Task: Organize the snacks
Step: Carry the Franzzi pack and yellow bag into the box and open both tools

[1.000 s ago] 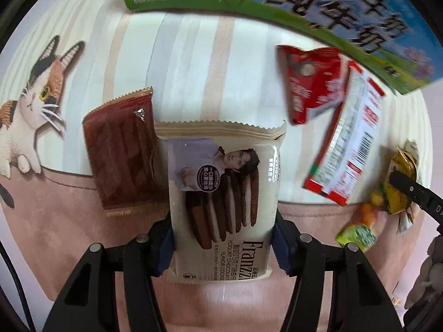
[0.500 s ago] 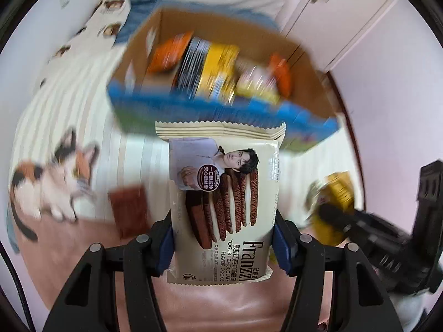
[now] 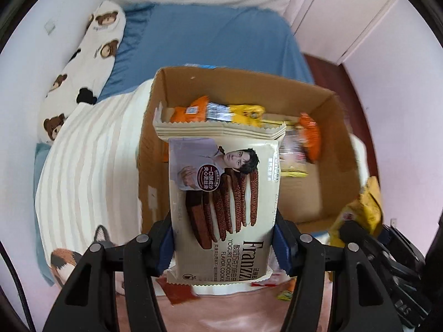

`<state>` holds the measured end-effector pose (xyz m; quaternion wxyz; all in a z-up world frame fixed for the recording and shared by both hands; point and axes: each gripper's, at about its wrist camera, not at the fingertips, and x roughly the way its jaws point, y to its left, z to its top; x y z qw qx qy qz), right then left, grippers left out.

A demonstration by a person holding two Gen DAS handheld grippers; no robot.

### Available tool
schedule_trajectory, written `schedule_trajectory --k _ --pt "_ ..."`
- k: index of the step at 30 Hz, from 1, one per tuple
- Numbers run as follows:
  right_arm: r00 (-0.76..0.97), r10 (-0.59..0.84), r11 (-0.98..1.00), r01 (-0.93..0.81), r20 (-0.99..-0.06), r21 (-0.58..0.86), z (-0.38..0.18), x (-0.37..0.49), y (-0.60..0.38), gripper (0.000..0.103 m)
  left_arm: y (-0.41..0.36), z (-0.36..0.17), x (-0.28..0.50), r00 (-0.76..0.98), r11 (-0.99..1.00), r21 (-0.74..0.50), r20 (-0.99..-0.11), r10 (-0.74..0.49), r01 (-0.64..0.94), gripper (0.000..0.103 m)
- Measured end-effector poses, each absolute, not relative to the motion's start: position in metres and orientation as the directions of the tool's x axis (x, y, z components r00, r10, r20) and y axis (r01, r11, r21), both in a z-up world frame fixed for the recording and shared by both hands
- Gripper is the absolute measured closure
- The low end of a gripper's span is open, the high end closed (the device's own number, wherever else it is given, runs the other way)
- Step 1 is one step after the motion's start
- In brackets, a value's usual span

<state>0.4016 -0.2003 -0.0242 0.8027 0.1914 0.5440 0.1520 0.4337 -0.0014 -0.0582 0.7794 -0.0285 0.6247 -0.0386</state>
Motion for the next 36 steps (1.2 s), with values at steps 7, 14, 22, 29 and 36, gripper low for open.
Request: schedule_trajectory --k 7,14,22,29,36 --pt "0.278 0.442 0.883 0.032 -0.853 0.468 -0.077 0.440 -0.181 0.048 0.009 -0.118 0.464 0.068 0.999 -0.047 -0.997 -0.048 0.004 0.046" --pt "0.225 0.438 0.883 0.071 -0.870 0.463 -0.109 0.447 -0.172 0.048 0.012 -0.149 0.472 -0.011 0.995 -0.089 -0.996 -0.089 -0.041 0.045" --pt "0.102 0.463 0.879 0.074 -0.880 0.471 -0.142 0.446 -0.164 0.015 0.009 -0.150 0.471 -0.030 0.995 -0.097 -0.995 -0.097 -0.009 0.043" --pt "0.117 0.422 0.900 0.065 -0.899 0.431 -0.134 0.441 -0.172 0.015 0.005 -0.143 0.460 -0.019 0.994 -0.110 -0.994 -0.110 -0.013 0.043" --pt "0.201 0.315 0.946 0.008 -0.928 0.323 -0.101 0.430 -0.183 0.009 0.002 -0.121 0.439 0.068 0.994 -0.108 -0.992 -0.107 -0.009 0.043"
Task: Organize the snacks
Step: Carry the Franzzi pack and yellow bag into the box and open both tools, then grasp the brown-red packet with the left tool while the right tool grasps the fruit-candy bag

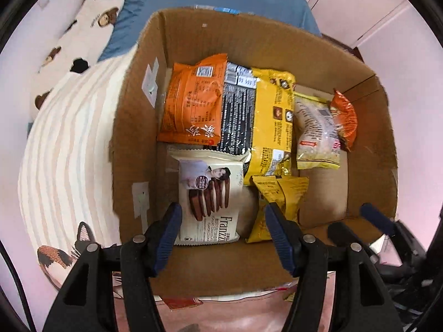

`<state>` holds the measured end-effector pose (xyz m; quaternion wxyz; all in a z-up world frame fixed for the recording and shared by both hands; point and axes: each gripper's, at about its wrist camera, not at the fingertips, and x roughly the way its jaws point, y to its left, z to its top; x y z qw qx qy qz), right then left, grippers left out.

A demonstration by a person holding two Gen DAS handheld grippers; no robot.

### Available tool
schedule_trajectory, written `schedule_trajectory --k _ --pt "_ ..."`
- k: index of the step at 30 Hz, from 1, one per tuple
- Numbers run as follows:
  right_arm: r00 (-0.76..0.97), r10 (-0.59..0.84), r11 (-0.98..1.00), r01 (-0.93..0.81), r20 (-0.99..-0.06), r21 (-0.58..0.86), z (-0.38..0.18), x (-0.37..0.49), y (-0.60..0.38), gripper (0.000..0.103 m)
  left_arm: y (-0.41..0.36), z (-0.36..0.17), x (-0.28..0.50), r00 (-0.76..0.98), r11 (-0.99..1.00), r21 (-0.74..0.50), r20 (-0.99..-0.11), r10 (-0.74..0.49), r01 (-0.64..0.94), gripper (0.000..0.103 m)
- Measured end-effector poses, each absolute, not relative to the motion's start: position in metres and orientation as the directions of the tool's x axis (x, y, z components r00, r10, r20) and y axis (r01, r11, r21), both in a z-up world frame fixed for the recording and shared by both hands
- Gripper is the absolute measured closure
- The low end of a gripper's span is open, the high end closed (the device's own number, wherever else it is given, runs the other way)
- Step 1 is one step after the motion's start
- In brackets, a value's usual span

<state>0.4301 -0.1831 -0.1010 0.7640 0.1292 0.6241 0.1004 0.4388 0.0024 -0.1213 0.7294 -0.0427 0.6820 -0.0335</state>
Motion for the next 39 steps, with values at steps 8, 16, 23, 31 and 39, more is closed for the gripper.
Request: schedule_trajectory --k 8,16,23,31,39 --pt "0.282 0.250 0.966 -0.006 -0.926 0.258 -0.064 0.412 -0.204 0.009 -0.008 -0.083 0.404 0.217 0.995 -0.096 -0.971 -0.097 0.016 0.043" --pt "0.370 0.192 0.979 -0.009 -0.909 0.203 -0.024 0.385 -0.220 0.006 -0.028 -0.034 0.368 0.366 0.995 -0.078 -0.926 -0.096 0.063 0.043" --pt "0.465 0.184 0.981 -0.037 -0.866 0.189 0.022 0.351 -0.224 0.006 -0.030 0.001 0.342 0.450 0.994 -0.088 -0.886 -0.111 0.072 0.043" --pt "0.551 0.182 0.983 -0.069 -0.814 0.173 0.066 0.316 -0.223 0.006 -0.031 0.033 0.312 0.527 0.993 -0.094 -0.842 -0.118 0.073 0.043" --pt "0.480 0.222 0.967 0.005 -0.849 0.255 0.039 0.288 -0.256 0.005 -0.017 0.015 0.284 0.523 0.995 -0.093 -0.847 -0.098 0.035 0.005"
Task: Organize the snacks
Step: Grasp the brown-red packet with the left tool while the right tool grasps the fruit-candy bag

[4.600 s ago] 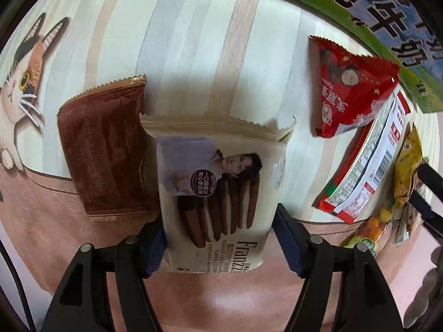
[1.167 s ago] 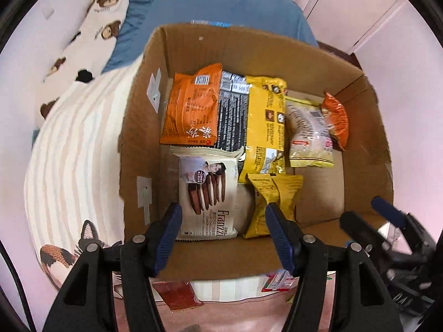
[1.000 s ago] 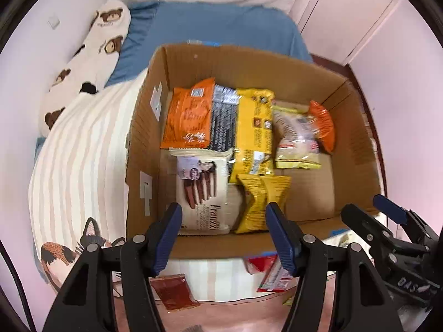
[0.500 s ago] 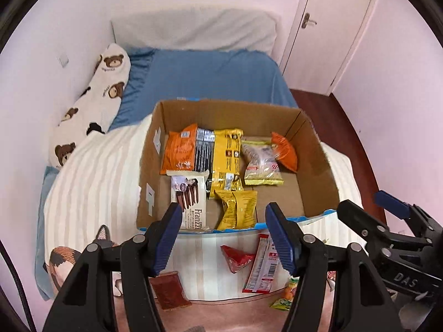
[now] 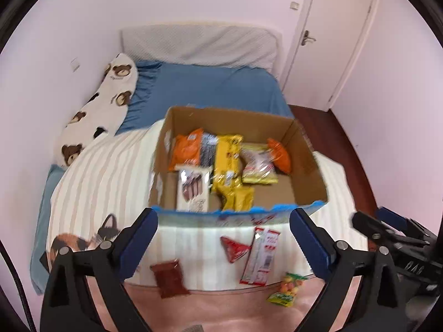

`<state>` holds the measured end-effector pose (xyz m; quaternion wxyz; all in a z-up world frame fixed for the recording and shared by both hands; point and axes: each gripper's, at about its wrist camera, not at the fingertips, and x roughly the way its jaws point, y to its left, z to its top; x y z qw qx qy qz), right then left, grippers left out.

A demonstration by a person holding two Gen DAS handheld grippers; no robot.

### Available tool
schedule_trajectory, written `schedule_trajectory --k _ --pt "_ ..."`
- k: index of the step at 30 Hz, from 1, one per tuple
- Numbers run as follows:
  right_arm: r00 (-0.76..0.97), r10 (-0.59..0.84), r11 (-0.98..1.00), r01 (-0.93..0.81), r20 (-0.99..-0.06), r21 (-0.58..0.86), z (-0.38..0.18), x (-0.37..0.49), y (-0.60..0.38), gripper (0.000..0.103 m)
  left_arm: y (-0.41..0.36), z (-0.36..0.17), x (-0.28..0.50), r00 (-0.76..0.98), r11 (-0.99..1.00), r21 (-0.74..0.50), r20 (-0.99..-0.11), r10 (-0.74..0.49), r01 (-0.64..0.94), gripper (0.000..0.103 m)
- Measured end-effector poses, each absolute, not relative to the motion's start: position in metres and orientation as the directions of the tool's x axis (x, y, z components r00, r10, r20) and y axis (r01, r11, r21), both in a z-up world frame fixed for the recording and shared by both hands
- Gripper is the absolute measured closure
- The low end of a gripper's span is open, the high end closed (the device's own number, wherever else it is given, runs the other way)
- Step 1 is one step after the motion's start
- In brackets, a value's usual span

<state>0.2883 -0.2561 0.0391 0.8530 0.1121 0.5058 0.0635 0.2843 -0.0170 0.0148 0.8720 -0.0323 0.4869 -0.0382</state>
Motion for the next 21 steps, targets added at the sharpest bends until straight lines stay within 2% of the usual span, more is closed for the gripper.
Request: schedule_trajectory --k 6,12,21 --pt "0.362 0.200 0.947 0.167 -0.911 0.274 -0.025 0.268 -0.314 0.005 -0.003 -0.054 0.265 0.416 0.998 -0.051 -0.909 -0.035 -0.029 0.005" --pt "0.203 0.259 0.893 0.323 -0.944 0.315 -0.110 0.242 -0.355 0.005 0.024 -0.130 0.241 0.267 0.989 -0.020 -0.964 0.020 -0.146 0.005" --pt "0.055 0.337 0.882 0.332 -0.940 0.336 -0.210 0.231 -0.311 0.006 0.071 -0.187 0.222 0.121 0.945 -0.030 -0.993 0.010 -0.325 0.005"
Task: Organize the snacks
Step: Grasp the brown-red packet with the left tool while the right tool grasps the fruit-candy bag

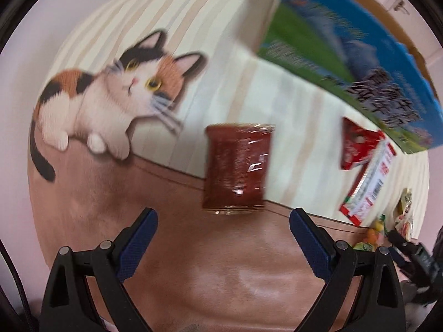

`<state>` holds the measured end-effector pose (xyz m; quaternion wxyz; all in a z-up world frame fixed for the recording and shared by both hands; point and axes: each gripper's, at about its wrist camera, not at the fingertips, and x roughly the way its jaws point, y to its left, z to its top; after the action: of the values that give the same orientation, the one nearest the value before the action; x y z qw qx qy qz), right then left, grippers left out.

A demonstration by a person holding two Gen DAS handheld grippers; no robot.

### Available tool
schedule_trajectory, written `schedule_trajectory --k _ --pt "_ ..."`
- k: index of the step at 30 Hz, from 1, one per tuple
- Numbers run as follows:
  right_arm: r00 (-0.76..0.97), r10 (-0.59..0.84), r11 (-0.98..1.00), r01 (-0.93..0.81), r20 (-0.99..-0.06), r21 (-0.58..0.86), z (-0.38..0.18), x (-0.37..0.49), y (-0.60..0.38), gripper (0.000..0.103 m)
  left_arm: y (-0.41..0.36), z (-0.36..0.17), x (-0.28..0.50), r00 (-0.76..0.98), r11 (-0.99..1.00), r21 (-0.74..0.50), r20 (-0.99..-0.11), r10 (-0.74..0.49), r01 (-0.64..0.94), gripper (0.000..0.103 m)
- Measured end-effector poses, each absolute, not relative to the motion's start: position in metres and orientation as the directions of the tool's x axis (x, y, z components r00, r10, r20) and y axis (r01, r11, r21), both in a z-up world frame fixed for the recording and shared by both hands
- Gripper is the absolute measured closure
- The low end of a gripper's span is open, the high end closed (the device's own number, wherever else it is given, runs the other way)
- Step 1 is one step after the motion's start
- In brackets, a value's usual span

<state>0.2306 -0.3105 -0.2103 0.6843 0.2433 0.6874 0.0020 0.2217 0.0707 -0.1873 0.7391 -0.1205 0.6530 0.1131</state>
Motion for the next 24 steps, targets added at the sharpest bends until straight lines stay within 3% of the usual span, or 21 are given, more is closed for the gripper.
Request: schedule_trajectory --k 2,9,12,14,16,24 --pt "0.045 0.336 0.884 0.330 -0.941 0.332 -0.223 0.232 -0.301 0.010 0.077 -0.193 0.224 0.107 0.939 -0.032 -0.994 0.005 -0.342 0.005" --pt "0.018 0.227 0.961 0.157 -0.974 0.227 -0.230 0.230 -0.262 0.042 0.072 -0.221 0.247 0.056 0.943 -0.090 -0.996 -0.076 -0.320 0.005" --pt "0.003 0.203 0.977 0.072 -0.979 0.202 -0.228 0.222 -0.249 0.043 0.063 -0.238 0.257 0.044 0.954 -0.074 -0.997 -0.064 -0.289 0.013" --pt "-0.010 0.200 0.979 0.048 -0.980 0.199 -0.229 0.215 -0.245 0.043 0.059 -0.241 0.260 0.051 0.961 -0.057 -0.998 -0.045 -0.271 0.034" --pt "-0.022 0.204 0.978 0.039 -0.979 0.203 -0.231 0.208 -0.243 0.043 0.052 -0.239 0.259 0.067 0.968 -0.037 -0.998 -0.021 -0.250 0.048" --pt "-0.076 0.232 0.973 0.017 -0.970 0.232 -0.238 0.180 -0.243 0.043 -0.001 -0.244 0.200 -0.013 0.987 -0.076 -0.997 -0.079 -0.140 0.048"
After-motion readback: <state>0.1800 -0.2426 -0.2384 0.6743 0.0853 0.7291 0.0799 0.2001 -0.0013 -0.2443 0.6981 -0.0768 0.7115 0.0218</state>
